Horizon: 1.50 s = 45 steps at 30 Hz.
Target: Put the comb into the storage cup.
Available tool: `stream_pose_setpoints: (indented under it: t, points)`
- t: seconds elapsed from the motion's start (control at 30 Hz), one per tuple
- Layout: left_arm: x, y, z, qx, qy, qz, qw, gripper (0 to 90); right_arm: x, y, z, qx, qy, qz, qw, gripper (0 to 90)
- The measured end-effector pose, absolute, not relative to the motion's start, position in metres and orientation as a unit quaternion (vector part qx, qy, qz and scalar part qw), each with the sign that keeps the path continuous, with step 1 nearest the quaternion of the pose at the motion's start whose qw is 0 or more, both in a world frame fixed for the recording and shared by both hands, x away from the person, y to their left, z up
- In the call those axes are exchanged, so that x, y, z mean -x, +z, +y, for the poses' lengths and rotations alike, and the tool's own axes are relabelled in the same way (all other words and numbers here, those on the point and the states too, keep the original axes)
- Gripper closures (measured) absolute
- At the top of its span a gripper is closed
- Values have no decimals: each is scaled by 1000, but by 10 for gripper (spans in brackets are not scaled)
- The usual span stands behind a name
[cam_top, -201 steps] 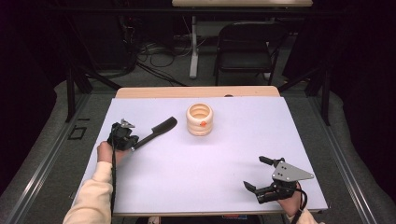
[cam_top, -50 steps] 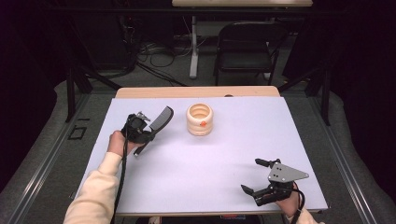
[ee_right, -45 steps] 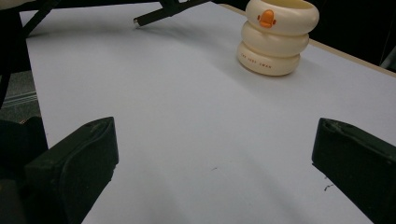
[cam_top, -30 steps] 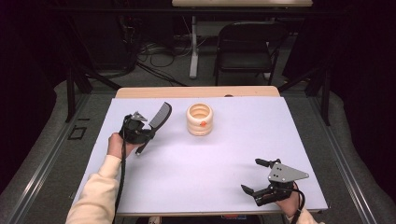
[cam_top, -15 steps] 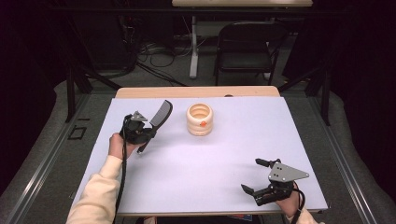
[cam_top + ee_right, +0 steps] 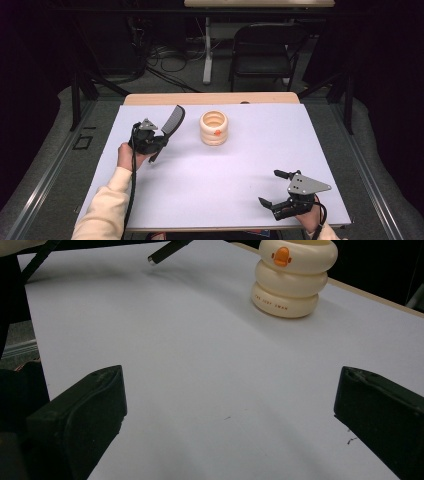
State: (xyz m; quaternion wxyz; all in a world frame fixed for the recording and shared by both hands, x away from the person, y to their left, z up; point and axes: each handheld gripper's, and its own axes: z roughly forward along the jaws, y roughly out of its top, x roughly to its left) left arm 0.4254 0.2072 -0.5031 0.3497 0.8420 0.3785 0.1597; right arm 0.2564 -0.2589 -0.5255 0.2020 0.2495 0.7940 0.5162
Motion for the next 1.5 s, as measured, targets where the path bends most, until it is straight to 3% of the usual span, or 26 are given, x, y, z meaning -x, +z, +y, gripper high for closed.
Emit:
stream_pose_setpoints:
  t: [1.5]
  points:
    - [-417, -489, 194, -805, 210, 371, 412, 724, -258, -527, -260, -255, 517, 793, 197, 0]
